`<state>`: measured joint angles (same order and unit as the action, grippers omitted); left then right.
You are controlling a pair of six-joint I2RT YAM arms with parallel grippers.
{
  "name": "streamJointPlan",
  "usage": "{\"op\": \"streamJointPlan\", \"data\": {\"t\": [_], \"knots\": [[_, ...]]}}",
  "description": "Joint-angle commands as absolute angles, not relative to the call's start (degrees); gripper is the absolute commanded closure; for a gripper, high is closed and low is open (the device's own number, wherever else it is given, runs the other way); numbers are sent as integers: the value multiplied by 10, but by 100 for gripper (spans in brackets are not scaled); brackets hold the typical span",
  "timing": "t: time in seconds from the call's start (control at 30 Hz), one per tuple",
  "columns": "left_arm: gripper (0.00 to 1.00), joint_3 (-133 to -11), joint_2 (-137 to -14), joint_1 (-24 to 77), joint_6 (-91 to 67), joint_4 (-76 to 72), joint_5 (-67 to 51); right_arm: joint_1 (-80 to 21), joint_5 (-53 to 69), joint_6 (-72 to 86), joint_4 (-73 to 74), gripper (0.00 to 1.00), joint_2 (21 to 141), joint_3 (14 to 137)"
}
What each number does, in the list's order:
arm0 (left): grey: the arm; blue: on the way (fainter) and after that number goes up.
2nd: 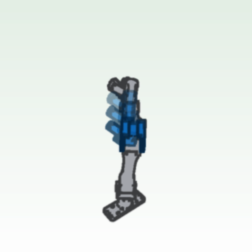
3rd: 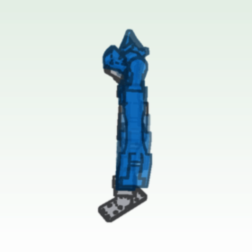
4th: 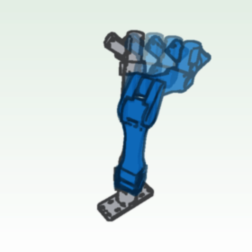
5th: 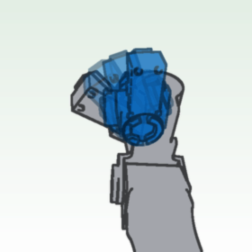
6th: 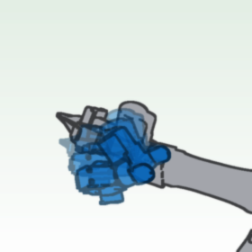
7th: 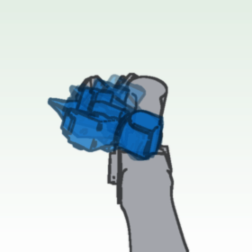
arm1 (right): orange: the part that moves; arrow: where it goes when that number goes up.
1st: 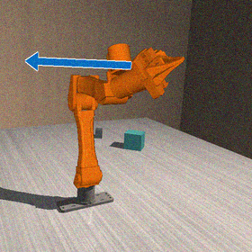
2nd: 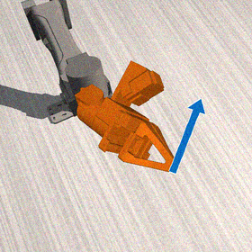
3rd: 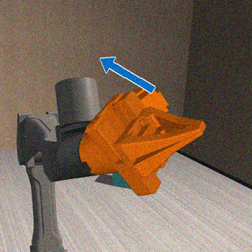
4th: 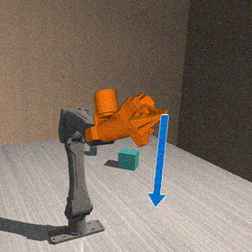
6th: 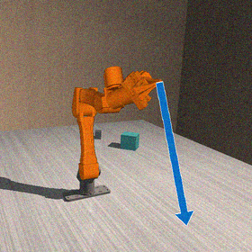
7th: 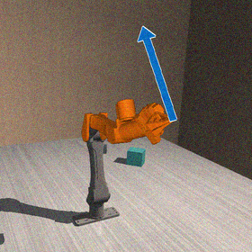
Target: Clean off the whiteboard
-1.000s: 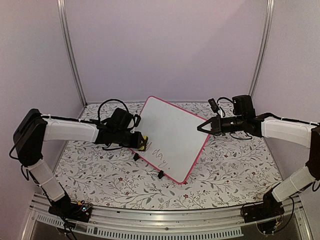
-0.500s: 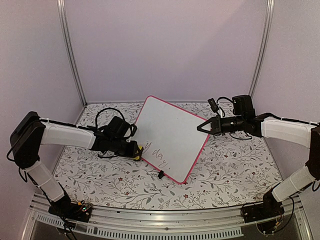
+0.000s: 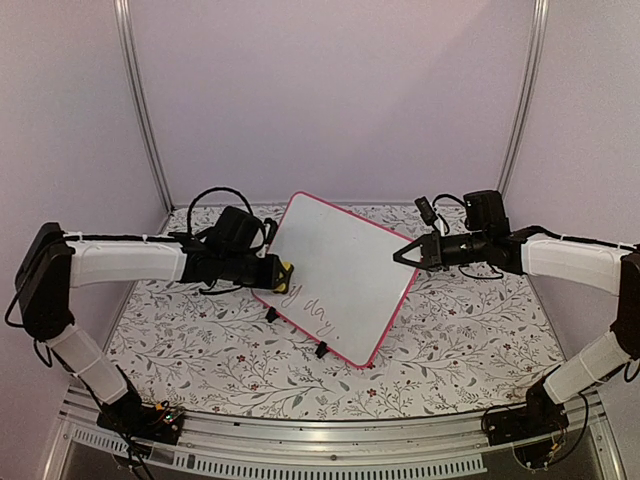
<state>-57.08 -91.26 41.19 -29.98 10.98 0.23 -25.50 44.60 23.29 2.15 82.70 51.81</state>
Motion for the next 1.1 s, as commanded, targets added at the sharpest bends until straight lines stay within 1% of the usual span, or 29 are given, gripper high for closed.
{"op": "streamJointPlan", "data": {"t": [0.0,0.2,0.63,0.83,1.07], "knots": [[100,-578,-967,425,-291,110,-28,-265,451,229,63,100,842,504],[100,-548,-980,437,-299,95,-38,-266,450,229,62,100,843,504],[100,-480,-931,437,-306,121,-18,-265,452,230,61,100,848,505],[100,-494,-903,437,-299,130,11,-266,453,231,62,100,848,505],[100,-555,-890,437,-280,126,31,-265,451,230,64,100,845,505]]}}
